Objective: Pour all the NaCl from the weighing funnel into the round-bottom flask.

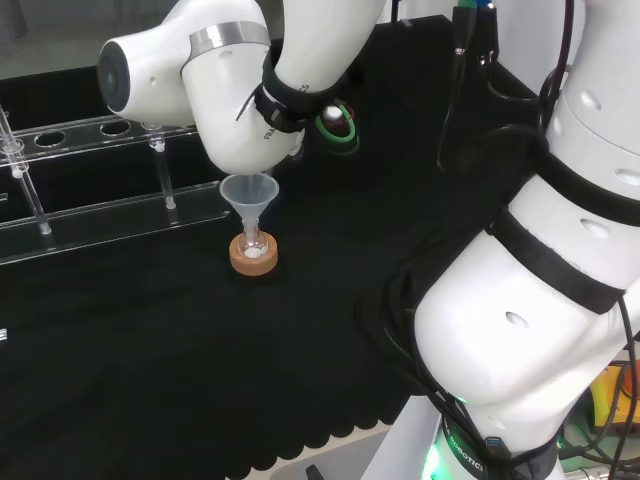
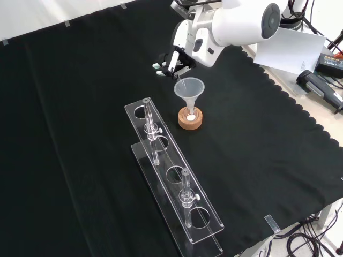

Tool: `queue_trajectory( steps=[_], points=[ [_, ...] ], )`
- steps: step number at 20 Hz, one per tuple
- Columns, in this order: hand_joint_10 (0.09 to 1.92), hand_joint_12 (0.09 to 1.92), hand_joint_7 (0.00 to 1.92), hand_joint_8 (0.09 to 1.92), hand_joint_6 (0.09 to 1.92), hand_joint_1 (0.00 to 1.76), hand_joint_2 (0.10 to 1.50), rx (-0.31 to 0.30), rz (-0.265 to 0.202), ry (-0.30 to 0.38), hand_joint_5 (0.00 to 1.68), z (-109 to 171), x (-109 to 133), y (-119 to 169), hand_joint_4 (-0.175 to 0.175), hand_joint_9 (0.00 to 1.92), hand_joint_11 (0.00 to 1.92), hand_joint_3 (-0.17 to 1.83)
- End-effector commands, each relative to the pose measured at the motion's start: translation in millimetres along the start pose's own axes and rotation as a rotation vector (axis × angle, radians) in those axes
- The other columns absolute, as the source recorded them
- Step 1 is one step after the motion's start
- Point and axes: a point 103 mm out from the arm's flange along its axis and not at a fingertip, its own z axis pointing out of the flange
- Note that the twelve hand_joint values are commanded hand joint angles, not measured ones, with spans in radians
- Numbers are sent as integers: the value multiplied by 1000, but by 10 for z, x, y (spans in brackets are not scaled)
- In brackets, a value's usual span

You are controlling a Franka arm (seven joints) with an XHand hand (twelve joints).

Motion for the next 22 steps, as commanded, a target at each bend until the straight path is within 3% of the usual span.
queue_trajectory(
  steps=[1, 12, 22],
  points=[
    [115, 1564, 1676, 87, 354, 1128, 682, 5, -1, -33, 1407, -33, -48, 9, 175, 1237, 0, 525],
    [114, 1566, 1679, 87, 358, 1129, 677, -4, 13, -54, 1407, -77, -188, -23, 175, 1239, 0, 535],
    [112, 1567, 1680, 87, 363, 1129, 674, -27, 2, -62, 1406, -145, -134, 2, 175, 1241, 0, 542]
  ],
)
